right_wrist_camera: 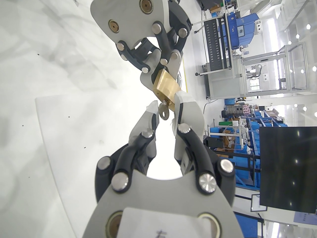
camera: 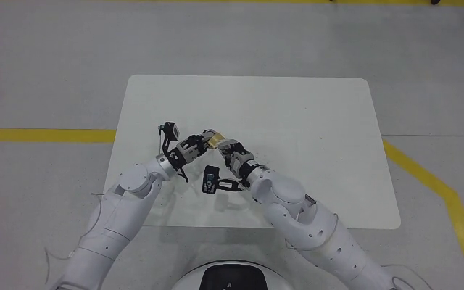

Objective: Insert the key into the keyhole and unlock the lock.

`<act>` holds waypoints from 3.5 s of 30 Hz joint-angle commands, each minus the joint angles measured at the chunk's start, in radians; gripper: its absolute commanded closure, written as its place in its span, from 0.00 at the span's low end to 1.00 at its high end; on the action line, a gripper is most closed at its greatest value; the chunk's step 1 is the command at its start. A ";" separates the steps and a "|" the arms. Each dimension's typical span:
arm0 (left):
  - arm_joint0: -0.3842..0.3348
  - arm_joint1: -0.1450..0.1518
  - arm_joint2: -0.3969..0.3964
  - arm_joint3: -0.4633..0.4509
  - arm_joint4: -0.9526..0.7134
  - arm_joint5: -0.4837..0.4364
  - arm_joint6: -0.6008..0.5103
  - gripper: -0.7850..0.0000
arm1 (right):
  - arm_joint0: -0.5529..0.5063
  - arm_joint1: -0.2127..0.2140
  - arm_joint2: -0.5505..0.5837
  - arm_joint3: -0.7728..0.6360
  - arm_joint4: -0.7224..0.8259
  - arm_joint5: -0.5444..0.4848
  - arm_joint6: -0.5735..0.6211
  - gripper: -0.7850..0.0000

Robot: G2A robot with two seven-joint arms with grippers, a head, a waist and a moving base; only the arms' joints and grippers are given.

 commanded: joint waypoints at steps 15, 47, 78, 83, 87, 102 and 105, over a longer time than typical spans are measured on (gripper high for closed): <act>0.022 -0.004 -0.019 -0.025 0.017 -0.068 0.006 1.00 | -0.038 -0.013 0.107 0.024 0.203 0.032 -0.076 1.00; 0.075 -0.005 -0.043 -0.095 0.168 -0.193 0.073 1.00 | -0.043 0.004 0.309 0.140 0.696 -0.251 -0.262 0.69; 0.033 -0.012 -0.056 -0.031 0.060 -0.078 -0.010 1.00 | -0.094 -0.007 0.172 -0.005 0.303 -0.011 -0.200 0.81; 0.033 -0.013 -0.058 -0.032 0.066 -0.074 -0.012 1.00 | -0.095 -0.011 0.165 -0.001 0.286 0.008 -0.194 0.85; 0.034 -0.013 -0.059 -0.034 0.068 -0.074 -0.013 1.00 | -0.094 -0.014 0.159 0.003 0.279 0.014 -0.192 0.90; 0.041 -0.013 -0.063 -0.046 0.100 -0.094 -0.024 1.00 | -0.078 -0.026 0.191 0.064 0.444 -0.034 -0.242 1.00; 0.044 -0.013 -0.063 -0.051 0.109 -0.107 -0.025 1.00 | -0.075 -0.026 0.220 0.089 0.532 -0.070 -0.279 1.00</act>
